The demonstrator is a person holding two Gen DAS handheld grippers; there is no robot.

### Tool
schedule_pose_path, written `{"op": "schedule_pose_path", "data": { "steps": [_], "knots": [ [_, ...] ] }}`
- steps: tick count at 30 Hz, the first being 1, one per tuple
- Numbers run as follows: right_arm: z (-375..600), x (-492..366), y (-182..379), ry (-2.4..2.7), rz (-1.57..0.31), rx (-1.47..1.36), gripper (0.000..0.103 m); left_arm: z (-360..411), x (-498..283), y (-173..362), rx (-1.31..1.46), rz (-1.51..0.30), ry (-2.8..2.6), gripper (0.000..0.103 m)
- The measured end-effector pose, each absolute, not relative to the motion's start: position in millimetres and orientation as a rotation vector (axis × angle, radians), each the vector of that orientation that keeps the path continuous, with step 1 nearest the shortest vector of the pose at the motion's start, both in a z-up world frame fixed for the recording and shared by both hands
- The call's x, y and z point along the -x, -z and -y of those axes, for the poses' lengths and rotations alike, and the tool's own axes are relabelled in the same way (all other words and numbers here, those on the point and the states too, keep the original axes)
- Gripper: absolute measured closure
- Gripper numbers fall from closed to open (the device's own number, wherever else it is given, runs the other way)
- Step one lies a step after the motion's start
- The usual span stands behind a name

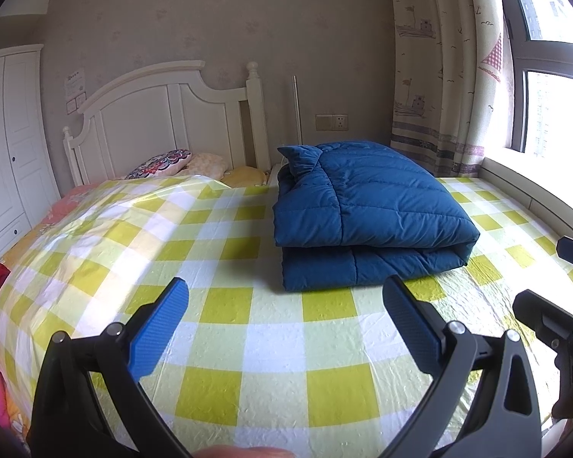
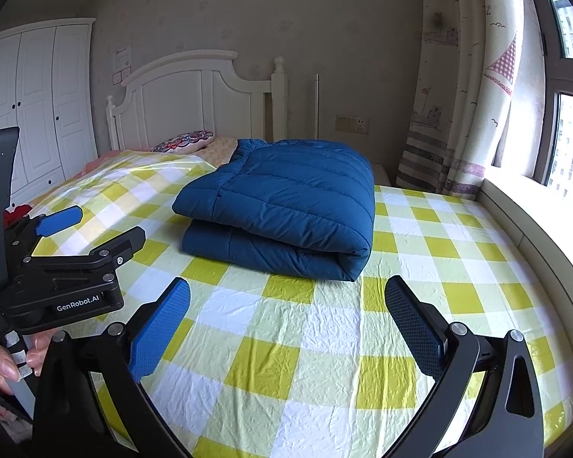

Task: Fold large clothes

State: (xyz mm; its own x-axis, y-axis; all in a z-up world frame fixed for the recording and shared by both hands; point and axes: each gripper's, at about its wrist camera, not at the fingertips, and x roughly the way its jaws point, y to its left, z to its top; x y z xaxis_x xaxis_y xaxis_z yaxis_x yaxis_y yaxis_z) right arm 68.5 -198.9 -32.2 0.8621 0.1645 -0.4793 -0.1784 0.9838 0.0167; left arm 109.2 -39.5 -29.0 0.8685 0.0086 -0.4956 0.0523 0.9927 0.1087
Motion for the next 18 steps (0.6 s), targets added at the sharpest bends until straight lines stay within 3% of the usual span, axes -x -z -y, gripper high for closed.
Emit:
{"op": "schedule_pose_path", "data": {
  "steps": [18],
  "knots": [
    [193.5, -69.2, 37.6, -0.190, -0.510, 0.033, 0.005, 41.5, -102.8, 27.9, -0.136, -0.494, 0.019, 0.002]
  ]
}}
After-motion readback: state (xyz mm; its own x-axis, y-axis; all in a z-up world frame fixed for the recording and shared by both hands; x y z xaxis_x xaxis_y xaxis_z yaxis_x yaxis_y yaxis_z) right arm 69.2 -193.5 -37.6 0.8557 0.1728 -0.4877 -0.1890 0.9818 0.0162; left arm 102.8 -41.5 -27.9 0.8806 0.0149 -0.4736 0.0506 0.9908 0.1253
